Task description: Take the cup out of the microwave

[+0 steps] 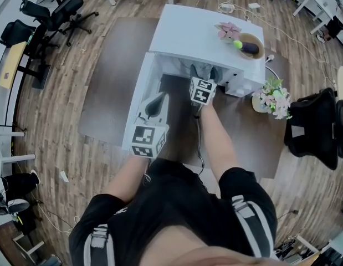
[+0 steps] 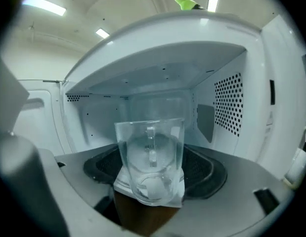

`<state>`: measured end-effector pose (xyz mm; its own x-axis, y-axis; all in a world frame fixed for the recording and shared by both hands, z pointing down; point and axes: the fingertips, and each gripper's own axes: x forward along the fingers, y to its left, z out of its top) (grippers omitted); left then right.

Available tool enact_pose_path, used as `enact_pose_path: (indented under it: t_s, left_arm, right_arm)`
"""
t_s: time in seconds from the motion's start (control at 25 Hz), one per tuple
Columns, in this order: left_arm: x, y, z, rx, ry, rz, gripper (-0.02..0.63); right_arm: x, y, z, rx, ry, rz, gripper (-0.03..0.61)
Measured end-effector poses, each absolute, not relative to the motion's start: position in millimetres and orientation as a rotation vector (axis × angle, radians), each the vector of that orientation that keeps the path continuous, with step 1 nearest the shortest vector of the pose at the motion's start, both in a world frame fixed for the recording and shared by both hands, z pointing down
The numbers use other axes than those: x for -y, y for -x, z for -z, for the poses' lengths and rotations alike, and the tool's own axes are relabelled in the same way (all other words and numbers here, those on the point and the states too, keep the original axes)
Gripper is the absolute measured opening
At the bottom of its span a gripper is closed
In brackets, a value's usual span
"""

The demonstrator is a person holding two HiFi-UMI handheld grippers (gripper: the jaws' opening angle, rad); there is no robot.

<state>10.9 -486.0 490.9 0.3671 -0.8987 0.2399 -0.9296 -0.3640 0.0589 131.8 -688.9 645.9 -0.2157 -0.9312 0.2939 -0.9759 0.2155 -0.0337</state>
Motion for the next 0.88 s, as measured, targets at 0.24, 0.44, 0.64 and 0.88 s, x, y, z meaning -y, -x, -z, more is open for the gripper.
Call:
enact_pose_path:
  t_s: [0.24,0.44,0.64,0.88]
  left_arm:
    - [485,-11,-478,1.642,-2.462,-0.215,0.002]
    - [482,-12,-462,1.606,-2.507,-0.171,0.002]
    - [477,-14,-442,1.566,-2.567,-0.114,0.002]
    - [465,-21,-425,1.503,-2.634,-0.077,0.002]
  right_arm:
    - [639,-136,-629,2.326,-1.796,-0.302,0.368]
    - [585,-138,-606,2.355,-1.762,-0.295,0.368]
    - [543,-142,-549,2.433,-1.765,-0.213,0.368]
    - [509,-146,-463,2.547,-1.861,-0.137,0.368]
